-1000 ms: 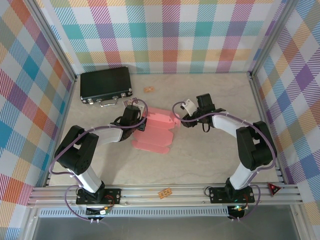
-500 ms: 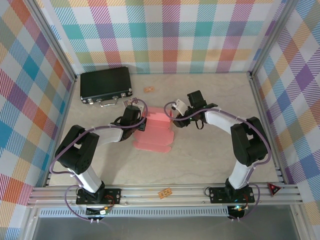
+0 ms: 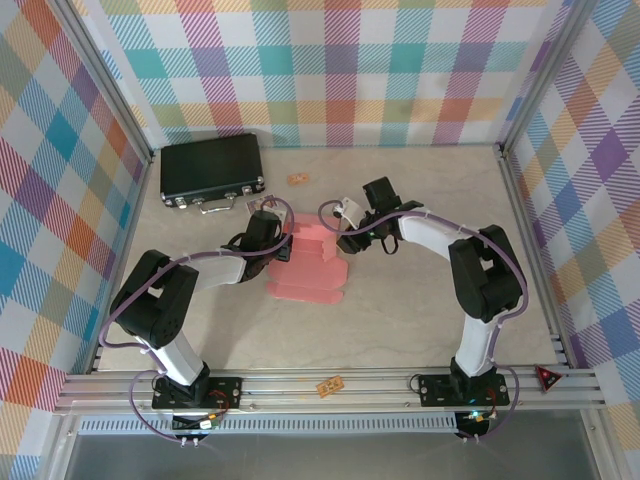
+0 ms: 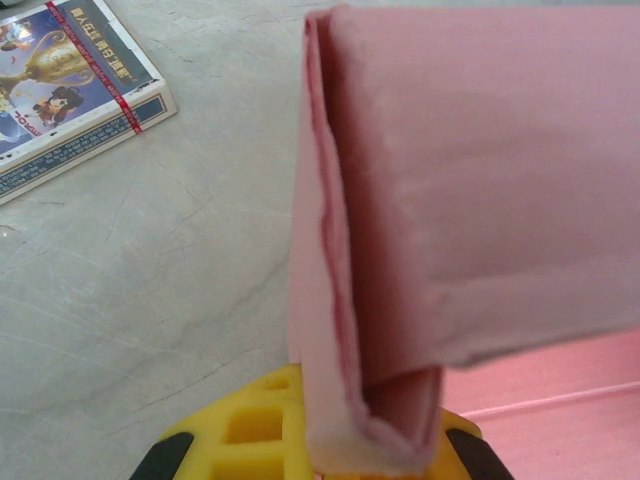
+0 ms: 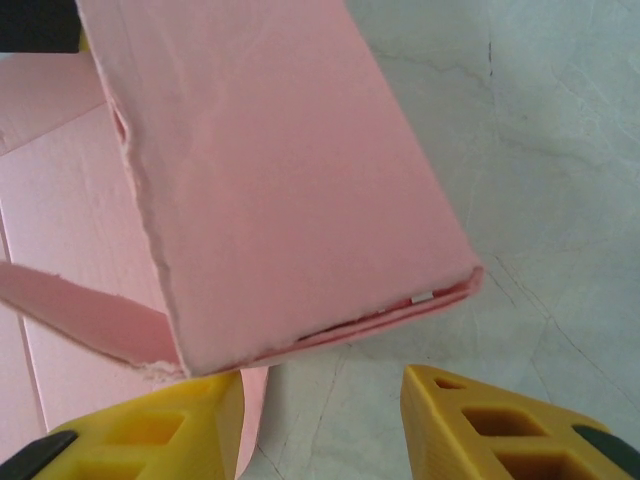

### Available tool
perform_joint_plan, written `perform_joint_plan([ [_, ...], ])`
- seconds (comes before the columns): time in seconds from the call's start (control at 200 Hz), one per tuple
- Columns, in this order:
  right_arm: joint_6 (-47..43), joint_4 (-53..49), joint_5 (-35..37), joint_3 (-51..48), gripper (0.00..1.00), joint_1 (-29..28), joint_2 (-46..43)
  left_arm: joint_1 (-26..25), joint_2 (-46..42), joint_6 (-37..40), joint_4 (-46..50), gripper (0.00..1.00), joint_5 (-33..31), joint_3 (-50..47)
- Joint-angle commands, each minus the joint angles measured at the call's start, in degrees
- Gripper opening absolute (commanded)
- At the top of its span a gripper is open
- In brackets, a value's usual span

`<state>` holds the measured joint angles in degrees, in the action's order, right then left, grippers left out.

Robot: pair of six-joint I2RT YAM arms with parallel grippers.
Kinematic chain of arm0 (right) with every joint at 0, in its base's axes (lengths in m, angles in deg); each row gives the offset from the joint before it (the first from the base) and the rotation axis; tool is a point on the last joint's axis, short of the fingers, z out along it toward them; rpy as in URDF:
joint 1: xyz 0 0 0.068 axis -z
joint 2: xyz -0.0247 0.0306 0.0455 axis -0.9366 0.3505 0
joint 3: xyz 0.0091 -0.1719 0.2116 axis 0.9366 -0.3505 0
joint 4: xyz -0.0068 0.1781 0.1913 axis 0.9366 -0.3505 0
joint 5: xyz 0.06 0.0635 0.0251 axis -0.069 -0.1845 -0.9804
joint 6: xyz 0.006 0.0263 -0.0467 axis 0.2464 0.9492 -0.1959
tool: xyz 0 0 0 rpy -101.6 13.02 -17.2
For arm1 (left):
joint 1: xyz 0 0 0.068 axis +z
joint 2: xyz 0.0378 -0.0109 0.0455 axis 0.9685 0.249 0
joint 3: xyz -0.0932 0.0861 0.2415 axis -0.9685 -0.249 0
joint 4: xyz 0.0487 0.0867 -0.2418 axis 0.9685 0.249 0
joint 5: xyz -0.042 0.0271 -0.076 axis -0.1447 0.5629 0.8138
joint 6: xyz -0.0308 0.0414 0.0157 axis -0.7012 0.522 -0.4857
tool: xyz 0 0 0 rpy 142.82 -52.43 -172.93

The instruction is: Fold the paper box

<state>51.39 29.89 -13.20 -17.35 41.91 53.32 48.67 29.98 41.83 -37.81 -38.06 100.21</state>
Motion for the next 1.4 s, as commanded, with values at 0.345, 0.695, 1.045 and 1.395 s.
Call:
perform_joint_plan([
  [0.345,1.19,-5.73,-4.74,4.76,0.42,-1.34,2.90,-0.50,0.69,-1.29,0.20,0.00,-0.99,0.40],
  [0.695,0.14,-7.66,-5.57,3.87,0.31,-1.34,1.69,-0.51,0.77,-1.32,1.34,0.00,-2.69,0.57],
  [1.045,3.70,-2.55,-0.66,3.55,0.39,-1.34,2.24,-0.51,0.52,-1.54,2.04,0.00,-2.31,0.38],
  [1.395,12.04,6.26,4.28,0.51,0.42,-3.77,2.29,-0.84,-1.08,-7.08,3.19,0.00,-1.88,-0.29],
])
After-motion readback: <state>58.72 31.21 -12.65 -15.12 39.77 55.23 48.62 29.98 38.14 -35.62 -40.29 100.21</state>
